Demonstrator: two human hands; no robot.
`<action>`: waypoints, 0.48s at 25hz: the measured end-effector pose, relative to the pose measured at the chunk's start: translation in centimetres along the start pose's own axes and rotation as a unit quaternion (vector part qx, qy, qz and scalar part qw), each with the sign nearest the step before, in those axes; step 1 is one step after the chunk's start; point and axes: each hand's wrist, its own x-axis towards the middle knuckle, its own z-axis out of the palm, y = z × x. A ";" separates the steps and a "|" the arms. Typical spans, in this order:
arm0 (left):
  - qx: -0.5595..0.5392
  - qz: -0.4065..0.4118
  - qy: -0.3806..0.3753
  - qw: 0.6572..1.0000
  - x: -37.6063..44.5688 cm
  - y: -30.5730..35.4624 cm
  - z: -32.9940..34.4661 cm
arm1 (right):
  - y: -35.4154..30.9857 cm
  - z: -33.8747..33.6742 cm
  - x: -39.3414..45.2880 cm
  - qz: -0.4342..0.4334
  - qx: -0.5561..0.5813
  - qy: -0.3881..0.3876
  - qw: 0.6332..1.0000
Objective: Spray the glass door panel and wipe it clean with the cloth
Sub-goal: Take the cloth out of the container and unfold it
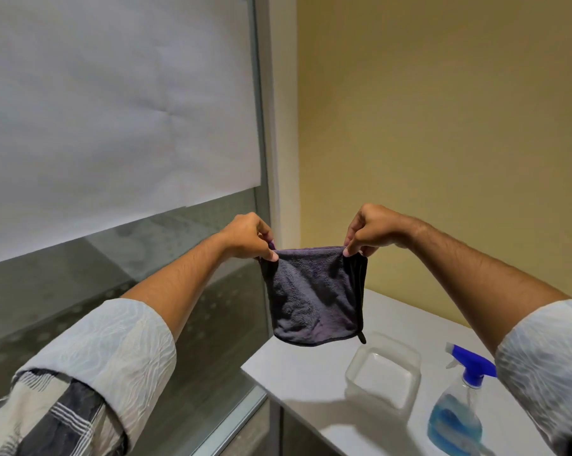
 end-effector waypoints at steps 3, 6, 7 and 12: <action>-0.028 -0.059 0.022 0.998 -4.5 -2.4 -2.3 | -3.8 2.3 0.0 -0.039 0.005 -0.035 0.999; -0.035 -0.110 0.041 0.993 -9.4 -5.0 -4.8 | -8.4 5.1 0.1 -0.083 0.001 -0.068 0.994; -0.034 -0.127 0.047 0.990 -11.1 -5.9 -5.7 | -10.0 6.1 0.1 -0.100 0.002 -0.075 0.992; -0.028 -0.209 0.102 0.972 -20.9 -10.6 -10.2 | -19.0 11.5 -1.3 -0.190 0.001 -0.115 0.975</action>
